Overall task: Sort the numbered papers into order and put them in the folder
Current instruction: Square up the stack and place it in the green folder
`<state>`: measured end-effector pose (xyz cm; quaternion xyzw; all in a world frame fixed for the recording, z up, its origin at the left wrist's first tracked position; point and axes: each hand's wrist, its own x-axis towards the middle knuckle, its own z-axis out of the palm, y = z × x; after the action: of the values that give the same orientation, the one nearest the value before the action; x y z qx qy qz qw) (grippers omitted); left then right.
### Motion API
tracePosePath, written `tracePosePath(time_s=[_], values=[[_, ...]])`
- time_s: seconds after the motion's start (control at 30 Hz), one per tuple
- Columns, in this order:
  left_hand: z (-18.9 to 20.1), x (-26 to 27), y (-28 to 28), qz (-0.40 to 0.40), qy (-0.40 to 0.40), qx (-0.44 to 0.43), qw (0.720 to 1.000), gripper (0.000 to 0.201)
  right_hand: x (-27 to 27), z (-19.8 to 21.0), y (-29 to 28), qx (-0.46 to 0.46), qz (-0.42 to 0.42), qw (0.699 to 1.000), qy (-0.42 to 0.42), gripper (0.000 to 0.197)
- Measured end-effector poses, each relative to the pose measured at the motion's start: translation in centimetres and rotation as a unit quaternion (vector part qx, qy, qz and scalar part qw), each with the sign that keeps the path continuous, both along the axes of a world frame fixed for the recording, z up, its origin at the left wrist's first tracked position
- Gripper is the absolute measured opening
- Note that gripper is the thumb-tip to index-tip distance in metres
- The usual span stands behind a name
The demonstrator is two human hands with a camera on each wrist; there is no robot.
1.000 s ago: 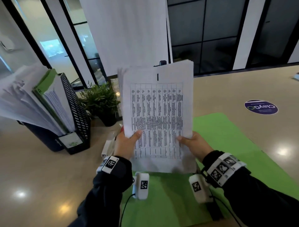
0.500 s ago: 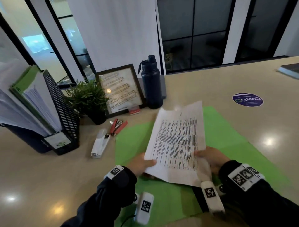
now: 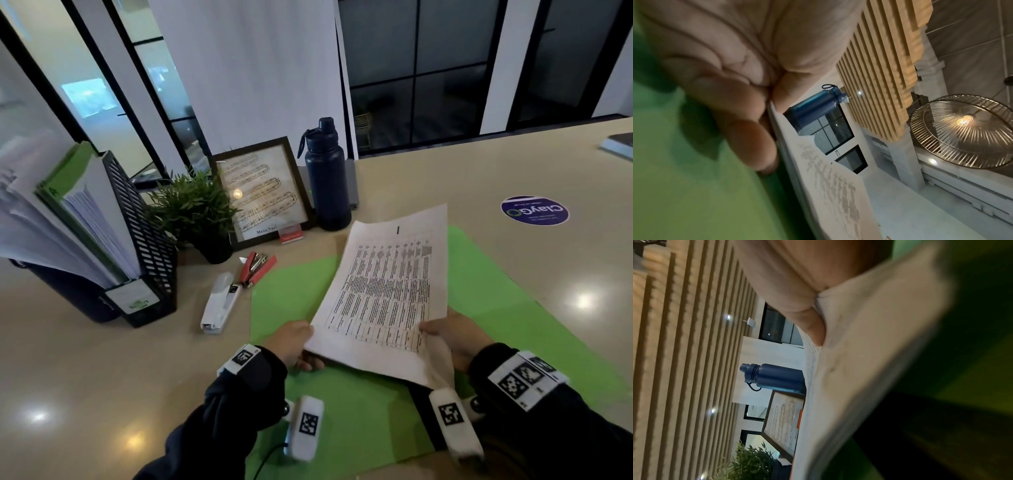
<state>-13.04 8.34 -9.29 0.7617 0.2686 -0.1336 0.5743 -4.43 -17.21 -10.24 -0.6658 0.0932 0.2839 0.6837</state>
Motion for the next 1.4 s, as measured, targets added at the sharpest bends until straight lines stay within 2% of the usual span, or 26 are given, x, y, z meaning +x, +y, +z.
tracePosePath(time_s=[0.07, 0.17, 0.33, 0.47, 0.57, 0.73, 0.87, 0.93, 1.13, 1.23, 1.3, 1.4], values=[[0.4, -0.2, 0.8, -0.003, 0.014, -0.016, 1.0, 0.023, -0.2, 0.4, 0.0, 0.027, -0.022, 0.999, -0.003, 0.041], [1.2, -0.1, 1.1, -0.026, -0.001, 0.01, 1.0, 0.017, 0.0, 0.5, 0.1, 0.057, -0.044, 0.997, -0.034, 0.042], [1.6, 1.1, 1.1, -0.009, -0.06, 0.103, 0.993, 0.03, 1.0, 0.7, 1.3, 0.091, -0.083, 0.991, -0.061, 0.038], [1.4, 1.8, 0.7, -0.099, 0.003, 0.206, 0.974, 0.037, 1.2, -0.1, 2.7, 0.1, -0.07, 0.992, -0.02, 0.045], [0.5, 2.4, 1.2, -0.133, 0.056, 0.282, 0.949, 0.048, 1.3, -0.1, 3.4, 0.073, -0.064, 0.995, -0.007, 0.035], [1.0, 3.2, 1.5, -0.074, 0.039, 0.215, 0.973, 0.047, 1.6, 0.4, 3.2, 0.069, -0.043, 0.997, 0.0, 0.031], [1.5, 4.1, 1.8, -0.076, 0.047, 0.176, 0.98, 0.043, 1.8, 0.3, 3.0, 0.081, -0.038, 0.996, -0.002, 0.025], [1.6, 4.1, 1.8, -0.084, 0.046, 0.175, 0.98, 0.042, 1.8, 0.1, 2.9, 0.089, -0.037, 0.995, -0.003, 0.025], [1.4, 3.5, 1.7, -0.13, 0.059, 0.213, 0.967, 0.022, 1.8, 0.0, 2.9, 0.092, -0.031, 0.995, -0.009, 0.028], [1.6, 3.3, 1.6, -0.156, 0.062, 0.243, 0.955, 0.028, 1.7, 0.1, 2.9, 0.088, -0.03, 0.996, -0.014, 0.029], [1.7, 3.2, 1.7, -0.158, 0.037, 0.255, 0.953, 0.03, 1.6, 0.2, 2.8, 0.084, -0.03, 0.996, -0.012, 0.033], [1.8, 3.0, 1.9, -0.092, -0.03, 0.219, 0.971, 0.036, 1.6, 0.1, 2.8, 0.084, -0.032, 0.996, 0.001, 0.046]])
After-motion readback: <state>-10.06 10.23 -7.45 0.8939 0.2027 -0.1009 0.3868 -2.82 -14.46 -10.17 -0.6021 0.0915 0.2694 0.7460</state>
